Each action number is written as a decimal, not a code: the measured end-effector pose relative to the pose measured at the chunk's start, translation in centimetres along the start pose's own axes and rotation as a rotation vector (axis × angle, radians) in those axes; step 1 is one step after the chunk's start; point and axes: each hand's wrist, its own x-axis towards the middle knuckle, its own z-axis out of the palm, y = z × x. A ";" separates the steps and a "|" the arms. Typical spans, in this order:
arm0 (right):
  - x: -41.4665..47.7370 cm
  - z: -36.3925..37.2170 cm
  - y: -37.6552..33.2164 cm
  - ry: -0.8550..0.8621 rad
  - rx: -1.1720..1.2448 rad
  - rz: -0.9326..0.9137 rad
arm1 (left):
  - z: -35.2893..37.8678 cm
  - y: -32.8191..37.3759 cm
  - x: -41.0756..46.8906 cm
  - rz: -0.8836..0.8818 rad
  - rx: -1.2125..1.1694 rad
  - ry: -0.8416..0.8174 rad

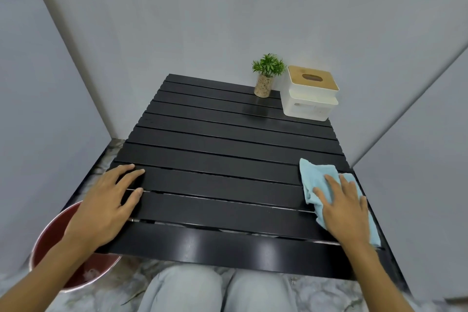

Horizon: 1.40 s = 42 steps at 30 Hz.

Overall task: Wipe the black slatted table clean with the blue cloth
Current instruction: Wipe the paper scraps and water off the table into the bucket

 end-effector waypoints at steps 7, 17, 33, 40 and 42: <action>5.0 0.1 1.1 -0.009 -0.018 -0.011 | 0.1 0.0 0.1 -0.011 -0.032 -0.005; 8.5 1.5 -2.7 0.008 0.021 -0.098 | 0.2 0.4 0.2 -0.019 0.022 0.017; 0.8 -5.0 -3.5 0.385 0.530 -0.215 | 0.0 0.0 0.0 -0.012 0.025 0.001; 1.9 -5.4 -1.4 0.110 0.454 -0.097 | -0.1 0.1 0.0 -0.015 0.036 -0.009; 1.9 -3.5 -1.6 0.040 0.367 -0.112 | -0.1 0.1 0.0 -0.017 0.028 -0.007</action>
